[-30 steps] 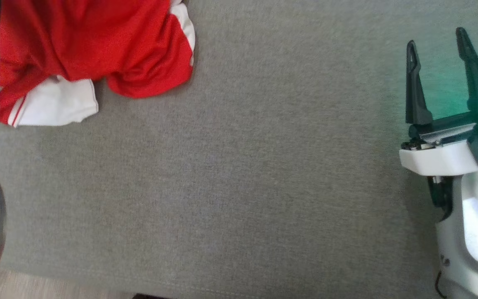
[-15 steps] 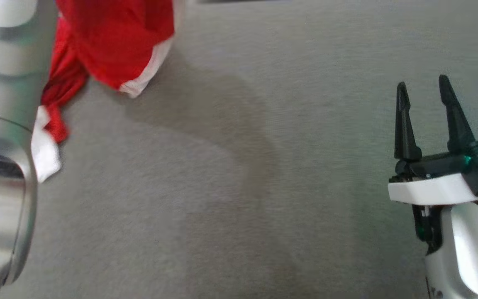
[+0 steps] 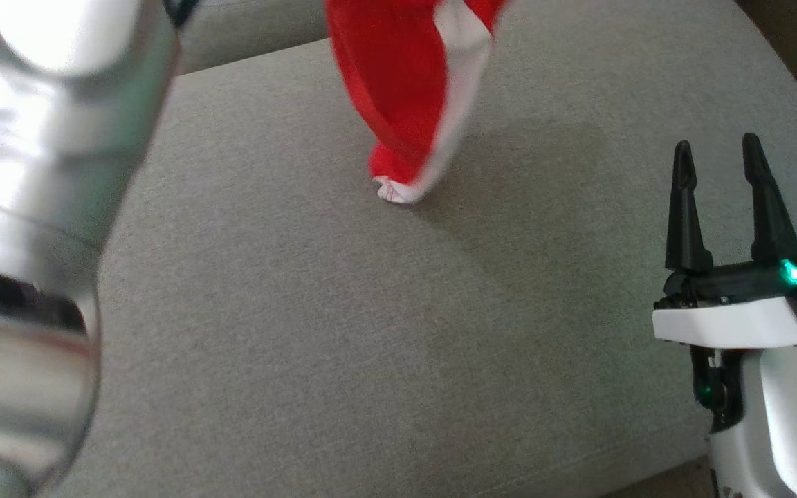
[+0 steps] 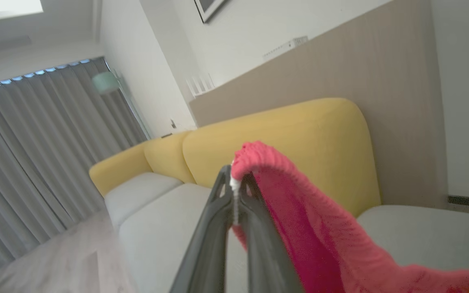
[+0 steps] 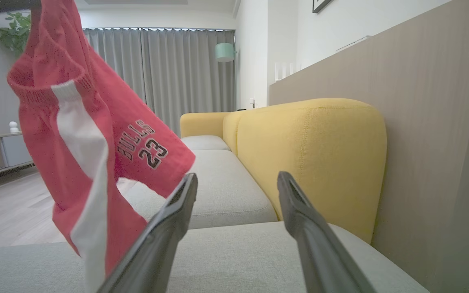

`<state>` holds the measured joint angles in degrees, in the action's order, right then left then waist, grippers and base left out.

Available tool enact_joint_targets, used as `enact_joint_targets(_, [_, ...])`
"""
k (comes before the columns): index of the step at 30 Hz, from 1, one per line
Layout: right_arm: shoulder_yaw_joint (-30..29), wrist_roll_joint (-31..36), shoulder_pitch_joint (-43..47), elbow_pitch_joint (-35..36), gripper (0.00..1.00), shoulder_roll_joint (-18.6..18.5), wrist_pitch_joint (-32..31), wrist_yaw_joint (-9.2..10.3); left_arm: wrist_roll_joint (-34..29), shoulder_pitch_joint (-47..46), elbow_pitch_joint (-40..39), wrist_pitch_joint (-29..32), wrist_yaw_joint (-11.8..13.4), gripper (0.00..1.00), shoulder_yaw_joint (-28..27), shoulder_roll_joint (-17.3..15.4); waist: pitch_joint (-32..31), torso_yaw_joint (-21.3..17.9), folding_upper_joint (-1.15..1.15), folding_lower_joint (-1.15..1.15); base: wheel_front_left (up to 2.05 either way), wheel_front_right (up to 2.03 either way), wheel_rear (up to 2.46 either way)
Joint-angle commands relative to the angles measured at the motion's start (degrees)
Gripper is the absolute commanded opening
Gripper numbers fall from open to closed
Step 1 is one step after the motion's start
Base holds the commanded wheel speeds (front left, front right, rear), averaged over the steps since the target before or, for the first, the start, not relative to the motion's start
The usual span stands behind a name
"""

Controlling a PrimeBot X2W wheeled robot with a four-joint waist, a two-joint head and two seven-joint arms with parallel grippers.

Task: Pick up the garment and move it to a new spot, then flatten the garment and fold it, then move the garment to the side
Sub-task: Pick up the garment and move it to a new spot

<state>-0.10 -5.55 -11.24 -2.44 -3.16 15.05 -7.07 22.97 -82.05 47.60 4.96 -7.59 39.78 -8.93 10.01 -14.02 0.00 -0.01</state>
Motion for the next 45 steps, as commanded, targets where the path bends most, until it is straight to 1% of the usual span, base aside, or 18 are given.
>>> enact_joint_targets(1, [1.48, -0.45, -1.47, 2.33, 1.0, 0.27, -0.05, -0.42, 0.91, 1.51, -0.39, -0.12, 0.1, 0.0, -0.61, -2.43, 0.41, -0.47, 0.0, 0.01, 0.0, 0.0, 0.0])
enact_joint_targets(5, [1.74, -0.8, -1.55, 2.76, 1.0, 0.28, -0.05, -0.42, 4.66, 13.53, 2.68, -2.15, 0.11, 0.0, -0.88, -3.6, 0.82, -0.38, 0.0, 0.01, 0.0, 0.0, 0.0])
enact_joint_targets(8, [1.53, -0.62, -1.06, 2.93, 1.0, 0.28, -0.05, -0.42, 7.37, 24.31, 5.58, -5.64, 0.8, 0.0, -2.02, -4.62, 0.78, 0.09, 0.0, 0.01, 0.0, 0.0, 0.0])
enact_joint_targets(10, [1.25, -0.04, -0.26, 2.8, 1.0, 0.28, -0.05, -0.42, 9.1, 31.21, 7.13, -9.06, 1.29, 0.0, -2.9, -4.59, 0.46, 0.9, 0.0, 0.01, 0.0, 0.0, 0.0])
enact_joint_targets(12, [0.88, 0.69, 0.97, 2.5, 1.0, 0.28, -0.05, -0.42, 10.95, 37.02, 8.13, -13.04, 1.18, 0.0, -3.76, -3.62, -0.07, 2.23, 0.0, 0.01, 0.0, 0.0, 0.0])
enact_joint_targets(13, [0.62, 1.04, 1.68, 2.3, 1.0, 0.28, -0.05, -0.42, 11.68, 39.34, 8.43, -15.16, 1.13, 0.06, -4.13, -2.91, -0.45, 3.13, 0.0, 0.01, 0.0, 0.0, 0.0])
enact_joint_targets(14, [0.64, 1.39, 2.4, 2.04, 1.0, 0.28, -0.05, -0.42, 12.09, 41.29, 8.49, -16.92, 1.14, 0.9, -4.4, -2.3, -0.86, 3.87, 0.0, 0.01, 0.0, 0.0, 0.0])
enact_joint_targets(15, [0.65, 1.69, 3.13, 1.77, 1.0, 0.28, -0.05, -0.42, 12.58, 43.0, 8.43, -18.21, 1.51, 1.0, -5.0, -1.63, -1.44, 4.76, 0.0, 0.01, 0.0, 0.0, 0.0])
enact_joint_targets(19, [1.0, 2.0, 5.27, 0.81, 1.0, 0.28, -0.05, -0.42, 12.96, 47.69, 6.78, -19.78, 2.9, 1.0, -6.67, 0.03, -3.45, 7.2, 0.0, 0.01, 0.0, 0.0, 0.0])
enact_joint_targets(24, [1.28, 1.87, 8.56, -0.95, 1.0, 0.28, -0.05, -0.42, 11.09, 58.05, -2.69, -19.93, 5.45, 1.0, -11.31, 1.72, -8.06, 11.43, 0.0, 0.01, 0.0, 0.0, 0.0])
enact_joint_targets(27, [1.63, 1.03, 10.36, -1.65, 1.0, 0.28, -0.05, -0.42, 8.45, 65.53, -11.7, -19.94, 7.27, 1.0, -15.48, 2.3, -10.14, 13.67, 0.0, 0.01, 0.0, 0.0, 0.0])
enact_joint_targets(30, [2.63, 0.09, 12.43, -2.34, 1.0, 0.28, -0.05, -0.42, 4.79, 73.21, -21.95, -19.95, 10.09, 1.0, -21.36, 3.19, -11.92, 15.62, 0.0, 0.01, 0.0, 0.0, 0.0])
enact_joint_targets(32, [3.59, -0.34, 13.86, -2.92, 1.0, 0.28, -0.05, -0.42, 1.54, 78.16, -29.25, -19.95, 12.12, 1.0, -25.46, 4.02, -12.86, 16.54, 0.0, 0.01, 0.0, 0.0, 0.0])
enact_joint_targets(35, [4.1, -1.17, 15.8, -3.52, 1.0, 0.28, -0.05, -0.42, -4.31, 84.87, -39.28, -19.95, 14.16, 1.0, -29.75, 5.05, -13.93, 17.43, 0.0, 0.01, 0.0, 0.0, 0.0])
enact_joint_targets(38, [4.48, -1.52, 17.54, -3.5, 1.0, 0.28, -0.05, -0.42, -7.12, 90.18, -45.83, -19.95, 13.88, 1.0, -31.91, 5.73, -14.62, 18.21, 0.0, 0.01, 0.0, 0.0, 0.0])
enact_joint_targets(39, [4.76, -0.72, 18.4, -3.52, 1.0, 0.28, -0.05, -0.42, -8.83, 92.4, -47.51, -19.95, 12.59, 1.0, -31.78, 5.88, -14.8, 18.64, 0.0, 0.01, 0.0, 0.0, 0.0])
enact_joint_targets(41, [5.11, -0.19, 18.92, -3.64, 1.0, 0.28, -0.05, -0.42, -10.7, 93.63, -47.93, -19.95, 11.52, 1.0, -31.53, 5.95, -14.99, 19.02, 0.0, 0.01, 0.0, 0.0, 0.0])
enact_joint_targets(45, [5.41, -0.41, 19.43, -3.86, 1.0, 0.28, -0.05, -0.42, -12.93, 94.45, -47.71, -19.95, 10.5, 1.0, -31.41, 6.01, -15.3, 19.51, 0.0, 0.01, 0.0, 0.0, 0.0])
